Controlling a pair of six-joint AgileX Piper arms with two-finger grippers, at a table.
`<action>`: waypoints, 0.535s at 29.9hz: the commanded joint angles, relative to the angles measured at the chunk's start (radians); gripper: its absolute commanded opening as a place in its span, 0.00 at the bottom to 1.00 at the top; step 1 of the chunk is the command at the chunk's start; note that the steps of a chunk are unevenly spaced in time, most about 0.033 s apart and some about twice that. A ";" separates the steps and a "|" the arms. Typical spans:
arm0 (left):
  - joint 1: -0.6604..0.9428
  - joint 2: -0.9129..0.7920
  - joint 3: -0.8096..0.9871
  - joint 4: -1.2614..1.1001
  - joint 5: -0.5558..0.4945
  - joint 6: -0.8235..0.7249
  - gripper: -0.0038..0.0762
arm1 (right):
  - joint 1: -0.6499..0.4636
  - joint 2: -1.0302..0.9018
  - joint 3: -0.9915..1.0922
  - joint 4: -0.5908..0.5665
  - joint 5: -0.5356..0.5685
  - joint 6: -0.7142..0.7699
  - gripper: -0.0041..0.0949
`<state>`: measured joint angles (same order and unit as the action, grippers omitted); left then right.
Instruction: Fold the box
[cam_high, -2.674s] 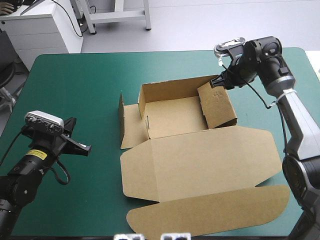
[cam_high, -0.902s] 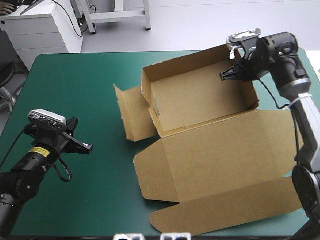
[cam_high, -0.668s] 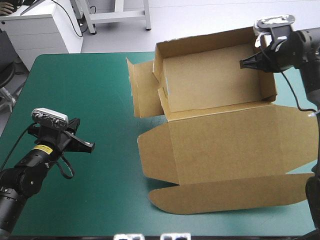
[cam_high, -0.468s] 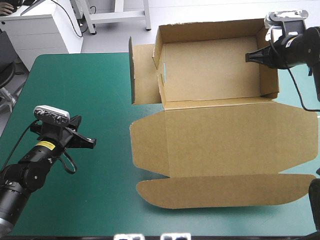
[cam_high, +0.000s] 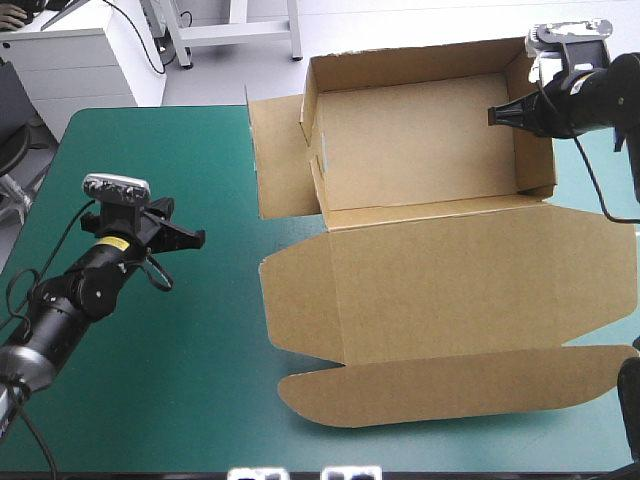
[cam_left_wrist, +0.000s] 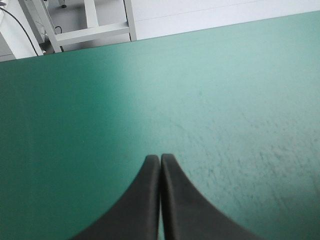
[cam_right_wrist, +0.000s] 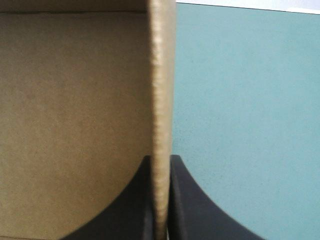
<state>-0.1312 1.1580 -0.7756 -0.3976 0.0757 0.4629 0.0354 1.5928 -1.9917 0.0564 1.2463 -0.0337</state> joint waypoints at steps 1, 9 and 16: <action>-0.002 0.047 -0.145 -0.026 -0.012 -0.008 0.04 | -0.011 -0.046 -0.033 0.020 0.006 -0.002 0.02; 0.000 0.241 -0.410 -0.099 0.180 0.015 0.04 | -0.011 -0.046 -0.033 0.035 0.006 -0.008 0.02; 0.064 0.423 -0.559 -0.515 0.389 0.281 0.04 | -0.011 -0.046 -0.033 0.046 0.006 -0.029 0.02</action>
<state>-0.1044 1.5585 -1.2611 -0.6802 0.4167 0.6098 0.0354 1.5928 -1.9917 0.0803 1.2463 -0.0589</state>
